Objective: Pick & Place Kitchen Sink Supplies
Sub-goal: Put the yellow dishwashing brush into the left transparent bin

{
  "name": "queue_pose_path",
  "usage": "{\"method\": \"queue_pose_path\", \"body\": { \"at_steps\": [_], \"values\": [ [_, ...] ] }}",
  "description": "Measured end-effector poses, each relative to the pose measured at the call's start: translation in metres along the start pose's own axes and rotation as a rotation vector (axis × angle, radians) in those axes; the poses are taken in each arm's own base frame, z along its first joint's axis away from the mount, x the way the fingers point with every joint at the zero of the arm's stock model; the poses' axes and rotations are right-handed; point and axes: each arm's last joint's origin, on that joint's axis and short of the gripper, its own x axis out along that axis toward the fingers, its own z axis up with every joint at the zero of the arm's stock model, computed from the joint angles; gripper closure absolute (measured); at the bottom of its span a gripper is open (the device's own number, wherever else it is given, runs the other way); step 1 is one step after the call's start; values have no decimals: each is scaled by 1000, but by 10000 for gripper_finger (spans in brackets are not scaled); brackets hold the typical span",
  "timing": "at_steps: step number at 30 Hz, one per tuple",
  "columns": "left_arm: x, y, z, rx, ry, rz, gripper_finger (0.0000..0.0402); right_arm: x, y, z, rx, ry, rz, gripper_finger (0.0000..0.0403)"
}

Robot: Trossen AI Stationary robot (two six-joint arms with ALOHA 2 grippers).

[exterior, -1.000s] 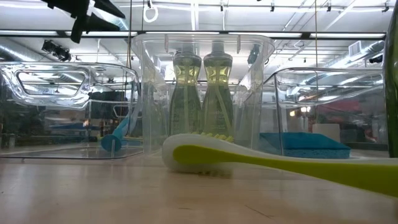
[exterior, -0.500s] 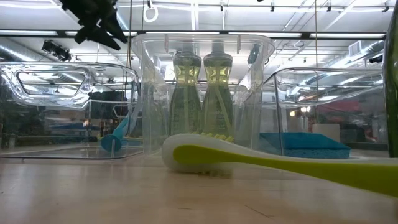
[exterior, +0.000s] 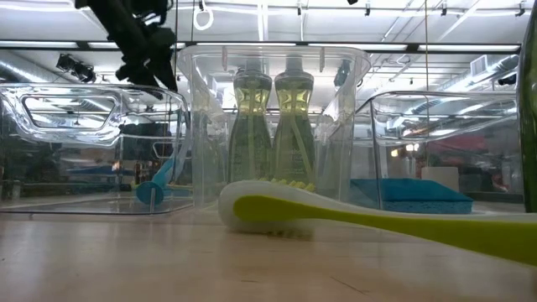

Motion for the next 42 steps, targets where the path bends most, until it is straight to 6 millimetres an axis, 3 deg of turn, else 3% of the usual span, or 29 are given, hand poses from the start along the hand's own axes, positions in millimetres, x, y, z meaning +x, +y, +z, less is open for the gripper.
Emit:
{"method": "queue_pose_path", "body": {
  "at_steps": [11,19,25,35,42],
  "values": [
    [42,15,7,-13,143,35,133,-1,-5,-1,5,13,-19,403],
    [42,24,49,81,108,62,134,-2,-12,-3,17,39,-41,403],
    [63,33,68,221,166,-7,134,-2,-15,-3,-14,41,-29,403],
    [120,38,59,312,347,3,134,-4,-23,-3,-45,38,-56,403],
    [145,40,50,310,430,18,134,-5,-28,-4,-67,50,-72,403]
  ]
}}
